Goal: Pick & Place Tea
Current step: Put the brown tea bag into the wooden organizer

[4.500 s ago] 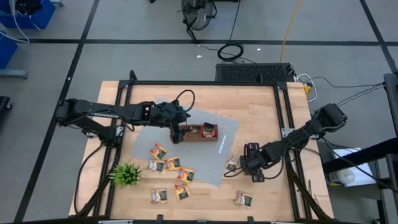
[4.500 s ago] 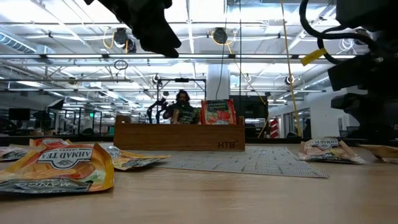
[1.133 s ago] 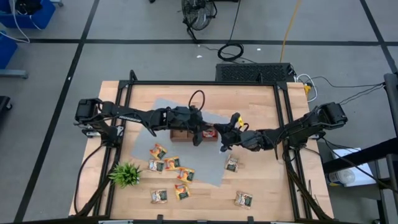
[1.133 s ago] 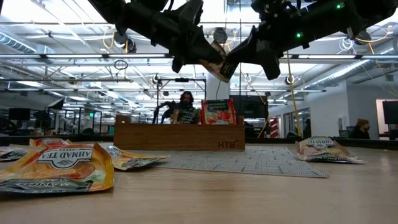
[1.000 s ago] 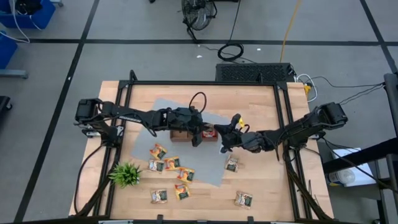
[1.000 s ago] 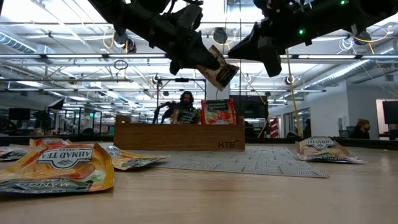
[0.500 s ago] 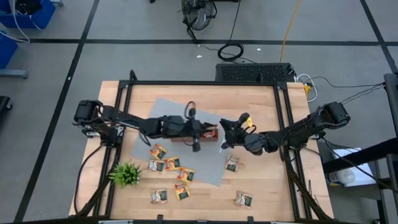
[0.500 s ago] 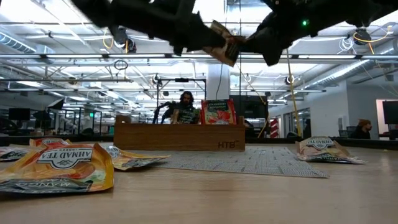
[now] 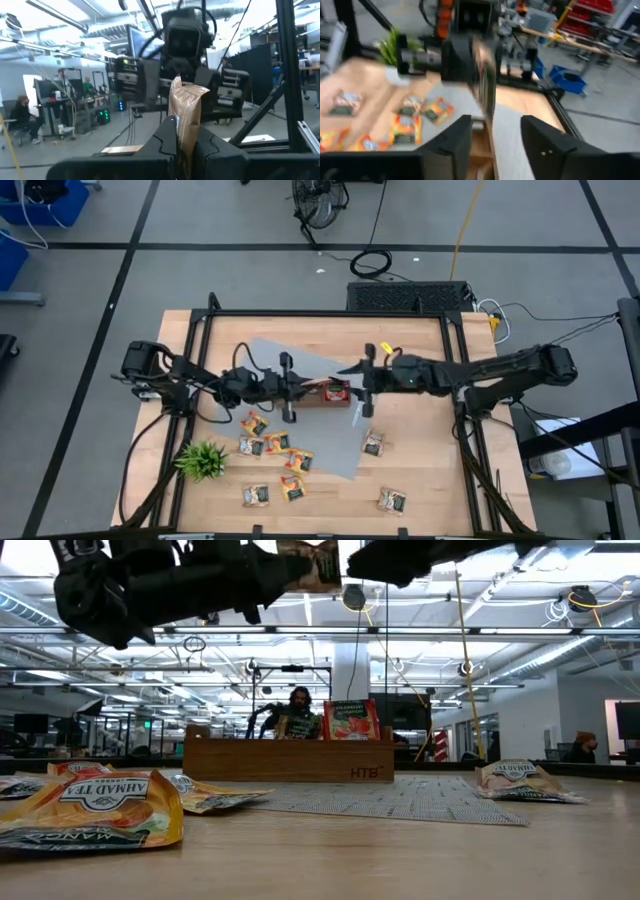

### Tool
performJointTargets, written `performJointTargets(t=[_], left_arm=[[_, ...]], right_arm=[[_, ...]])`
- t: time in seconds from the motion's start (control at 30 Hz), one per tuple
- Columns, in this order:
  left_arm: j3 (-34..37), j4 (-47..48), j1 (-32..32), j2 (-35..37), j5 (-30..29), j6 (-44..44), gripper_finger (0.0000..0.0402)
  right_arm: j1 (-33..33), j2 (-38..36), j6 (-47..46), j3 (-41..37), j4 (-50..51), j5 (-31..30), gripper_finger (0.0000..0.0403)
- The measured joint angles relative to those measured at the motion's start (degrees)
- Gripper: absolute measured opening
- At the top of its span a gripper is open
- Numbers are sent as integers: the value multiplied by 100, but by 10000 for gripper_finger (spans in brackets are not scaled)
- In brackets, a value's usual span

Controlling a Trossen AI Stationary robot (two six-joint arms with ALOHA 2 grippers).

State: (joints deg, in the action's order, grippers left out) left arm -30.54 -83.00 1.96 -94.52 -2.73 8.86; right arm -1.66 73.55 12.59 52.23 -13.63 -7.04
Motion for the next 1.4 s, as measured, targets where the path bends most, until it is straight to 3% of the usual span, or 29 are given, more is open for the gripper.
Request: performJointTargets(t=[0.13,0.27,0.4,0.6,0.73,0.87,1.03,1.23,1.3,1.4], left_arm=[[-56,237,49,0,17,19,15],[-79,213,74,2,18,36,15],[-79,238,72,2,18,53,15],[-77,296,69,2,-7,73,15],[-79,324,76,9,-1,49,15],[-98,429,67,0,-19,-18,23],[-66,419,63,0,-186,-317,88],[-114,619,21,4,-786,-770,135],[-318,1159,-37,7,-815,-1086,139],[-990,2802,-144,4,-614,-1515,136]], right_arm=[[174,256,-170,289,3,622,204],[229,534,-202,440,18,886,195],[234,637,21,466,32,884,147],[136,572,472,472,68,875,19],[-9,533,806,473,157,657,3],[-113,499,887,1040,1681,161,1],[-148,583,412,2090,4063,-63,1],[-97,658,-172,2528,5402,-54,1],[-42,780,-362,2620,5832,-47,1],[19,1117,-497,2789,6535,-51,0]])
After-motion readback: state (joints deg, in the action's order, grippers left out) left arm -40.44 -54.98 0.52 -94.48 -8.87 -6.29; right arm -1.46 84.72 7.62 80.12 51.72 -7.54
